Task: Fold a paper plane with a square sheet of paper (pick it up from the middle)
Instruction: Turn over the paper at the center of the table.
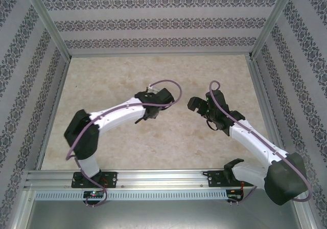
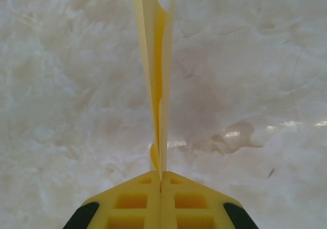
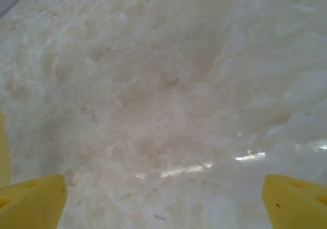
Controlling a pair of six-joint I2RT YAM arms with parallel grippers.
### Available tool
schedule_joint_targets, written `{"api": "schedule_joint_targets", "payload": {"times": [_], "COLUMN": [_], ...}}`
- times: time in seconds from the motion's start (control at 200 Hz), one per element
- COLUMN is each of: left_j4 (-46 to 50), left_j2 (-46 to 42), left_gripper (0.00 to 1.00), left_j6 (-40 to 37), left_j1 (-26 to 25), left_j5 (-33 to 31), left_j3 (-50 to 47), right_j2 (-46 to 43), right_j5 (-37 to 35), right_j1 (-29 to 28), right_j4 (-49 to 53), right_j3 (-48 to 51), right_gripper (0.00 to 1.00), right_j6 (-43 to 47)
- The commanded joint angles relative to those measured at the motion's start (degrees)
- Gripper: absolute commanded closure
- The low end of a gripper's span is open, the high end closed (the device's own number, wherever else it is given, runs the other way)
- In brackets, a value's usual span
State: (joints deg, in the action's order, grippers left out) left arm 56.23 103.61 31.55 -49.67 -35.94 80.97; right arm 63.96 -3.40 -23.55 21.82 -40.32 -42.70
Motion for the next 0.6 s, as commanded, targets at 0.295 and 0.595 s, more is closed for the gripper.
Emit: {"api": "schedule_joint_targets", "payload": {"times": [0.295,0.595], "left_j4": [-3.64,-18.26], "left_j2": [4.94,-8.15], "left_gripper": [0.52,0.2], "left_j6": [0.68,-0.2], "left_j1": [1.3,13.93], "left_j5": [15.14,34.49], "left_j3": [5.58,-7.11], "right_j2": [-1.65,8.88], "right_j5": [-1.84,0.8], "right_j1": [5.74,-5.63], "right_j4": [2.51,-1.96], "right_j3": [4.26,-3.75], "right_gripper": [0.02,0.14], "right_j6": [0.83,-1.97]}}
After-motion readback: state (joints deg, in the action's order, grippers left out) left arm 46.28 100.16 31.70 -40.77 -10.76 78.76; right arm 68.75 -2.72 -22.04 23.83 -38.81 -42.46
